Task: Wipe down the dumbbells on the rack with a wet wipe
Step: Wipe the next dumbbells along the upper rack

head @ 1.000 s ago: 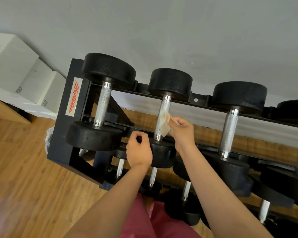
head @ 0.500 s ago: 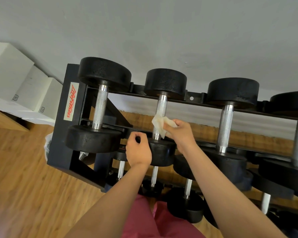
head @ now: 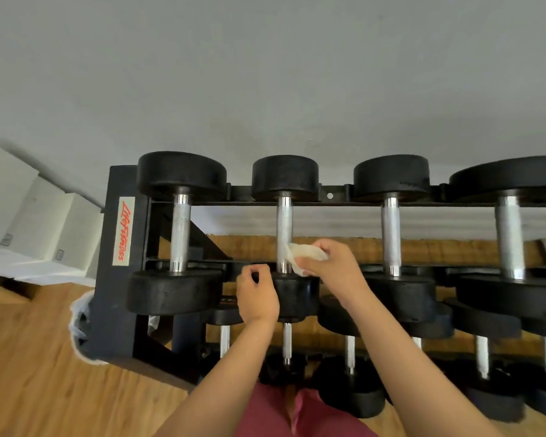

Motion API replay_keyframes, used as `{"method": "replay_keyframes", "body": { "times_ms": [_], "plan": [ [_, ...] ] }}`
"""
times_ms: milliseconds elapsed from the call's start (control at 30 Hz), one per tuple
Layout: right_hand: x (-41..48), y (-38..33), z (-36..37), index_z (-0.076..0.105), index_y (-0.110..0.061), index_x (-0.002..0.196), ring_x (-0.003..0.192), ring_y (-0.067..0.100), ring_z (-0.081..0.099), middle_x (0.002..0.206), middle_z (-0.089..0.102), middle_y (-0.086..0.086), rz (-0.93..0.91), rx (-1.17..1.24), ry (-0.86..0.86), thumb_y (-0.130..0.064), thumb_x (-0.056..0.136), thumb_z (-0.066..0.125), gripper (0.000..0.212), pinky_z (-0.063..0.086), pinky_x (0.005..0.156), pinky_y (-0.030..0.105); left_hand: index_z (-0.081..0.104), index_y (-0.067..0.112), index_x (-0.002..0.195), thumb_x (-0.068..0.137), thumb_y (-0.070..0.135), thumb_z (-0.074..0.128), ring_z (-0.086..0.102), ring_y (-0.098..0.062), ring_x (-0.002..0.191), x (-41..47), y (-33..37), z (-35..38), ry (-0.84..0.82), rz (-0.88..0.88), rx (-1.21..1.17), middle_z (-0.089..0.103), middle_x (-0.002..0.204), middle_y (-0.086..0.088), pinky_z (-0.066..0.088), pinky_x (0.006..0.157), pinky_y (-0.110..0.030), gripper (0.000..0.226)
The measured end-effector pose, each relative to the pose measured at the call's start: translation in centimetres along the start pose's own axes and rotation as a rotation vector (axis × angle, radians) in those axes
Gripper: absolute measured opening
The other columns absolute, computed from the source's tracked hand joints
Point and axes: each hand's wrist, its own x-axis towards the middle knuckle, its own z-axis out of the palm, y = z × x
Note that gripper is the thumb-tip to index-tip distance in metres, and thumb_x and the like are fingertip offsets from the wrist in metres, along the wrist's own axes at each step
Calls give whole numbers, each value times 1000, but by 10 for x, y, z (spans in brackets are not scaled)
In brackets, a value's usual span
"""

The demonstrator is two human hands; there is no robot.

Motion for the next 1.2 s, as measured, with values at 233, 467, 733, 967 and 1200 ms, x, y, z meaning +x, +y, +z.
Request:
{"method": "replay_keyframes", "body": {
  "times_ms": [233,467,733,967,1200],
  "plan": [
    [-30,-6,8,72,-9,94,75,8,62,80,68,0,-110,274,-127,-18,89,68,10,47,63,11,62,27,118,86,37,65,54,-2,118,-31,27,-47,-419,326,-205,63,119,15,41,101,-24,34],
    [-25,-12,18,66,-22,106,98,8,65,104,69,-4,-165,237,-197,-14,89,67,18,53,85,24,70,13,101,91,13,66,66,-14,97,-1,33,-66,-320,376,-93,70,100,-2,53,88,-30,12],
    [-15,18,40,59,-23,101,96,-1,57,101,62,-9,-139,60,330,-9,96,55,16,41,79,11,62,24,85,97,9,56,67,-16,83,39,44,-62,-235,287,22,67,90,0,57,86,-38,20],
    [-8,29,82,59,-19,108,100,12,54,100,58,-9,-125,-100,538,-21,101,46,15,45,88,29,67,20,84,91,16,65,60,-13,98,49,40,-38,-607,357,452,66,98,3,47,92,-30,8],
    [-8,30,82,59,-19,105,92,9,50,98,60,-8,-170,-200,538,-26,101,41,20,42,83,29,67,14,103,96,22,53,52,-6,101,51,43,-37,-693,222,351,55,112,5,40,81,-20,17]
  ]
}}
